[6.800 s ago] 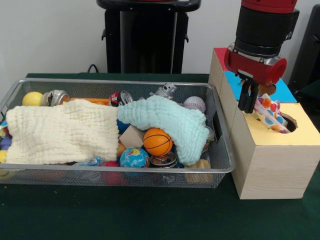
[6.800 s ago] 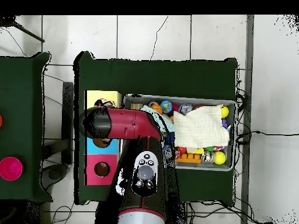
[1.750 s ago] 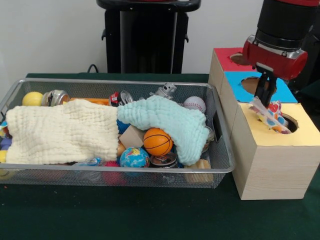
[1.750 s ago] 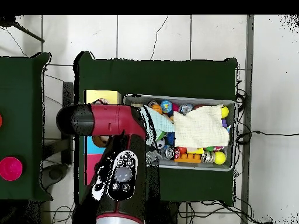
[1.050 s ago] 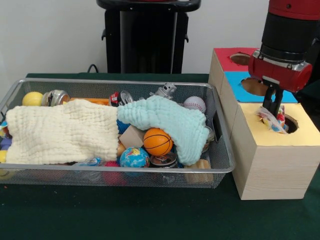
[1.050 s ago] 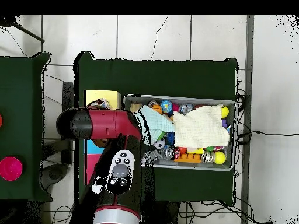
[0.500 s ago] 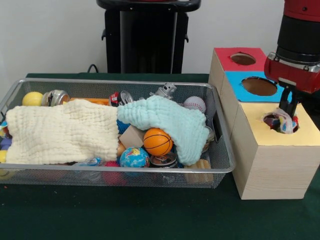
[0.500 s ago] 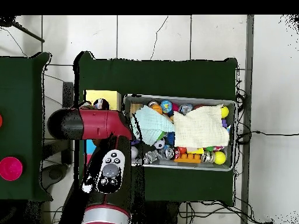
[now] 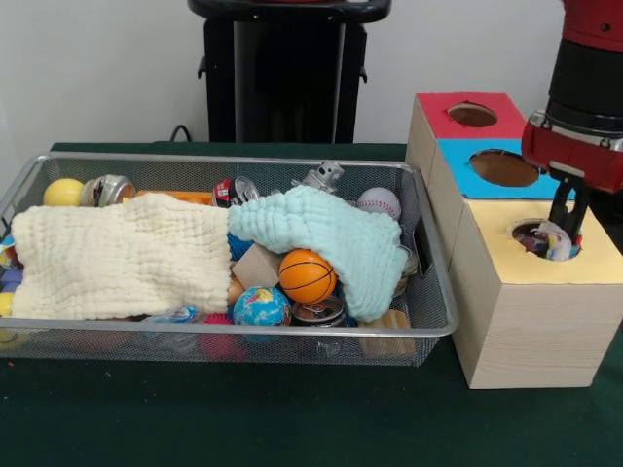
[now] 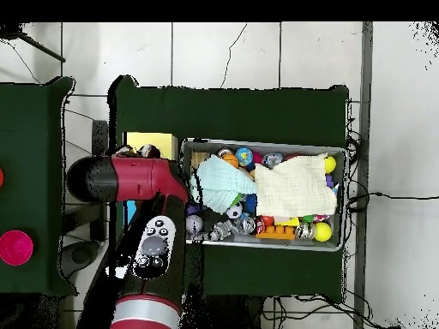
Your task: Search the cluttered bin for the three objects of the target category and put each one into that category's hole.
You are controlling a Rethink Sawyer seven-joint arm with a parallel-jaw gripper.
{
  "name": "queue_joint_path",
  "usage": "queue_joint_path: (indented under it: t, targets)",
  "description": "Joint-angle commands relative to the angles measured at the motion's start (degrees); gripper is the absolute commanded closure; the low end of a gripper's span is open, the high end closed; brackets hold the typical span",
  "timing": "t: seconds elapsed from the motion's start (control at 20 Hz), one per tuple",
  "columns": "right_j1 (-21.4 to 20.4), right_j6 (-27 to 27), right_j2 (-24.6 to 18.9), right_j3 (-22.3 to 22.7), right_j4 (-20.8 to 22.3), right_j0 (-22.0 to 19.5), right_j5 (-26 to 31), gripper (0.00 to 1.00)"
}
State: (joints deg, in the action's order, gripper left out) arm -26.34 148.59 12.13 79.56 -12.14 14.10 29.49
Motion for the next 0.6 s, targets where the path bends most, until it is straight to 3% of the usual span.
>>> queue_joint_path:
  t: [0.05,0.25,0.45,0.6]
  targets:
    - [8.8,-1.1,-4.6,-3.6,3.5,-5.6,-4.5,1.00]
    - [3.8,-0.5,-3.5,2.1,3.9,-5.0,-2.2,1.00]
    - [-2.3,-4.8,-7.8,12.0,4.8,-9.1,-4.0,1.00]
    - [-3.6,-3.5,-10.4,18.2,5.2,-10.3,-7.5,1.00]
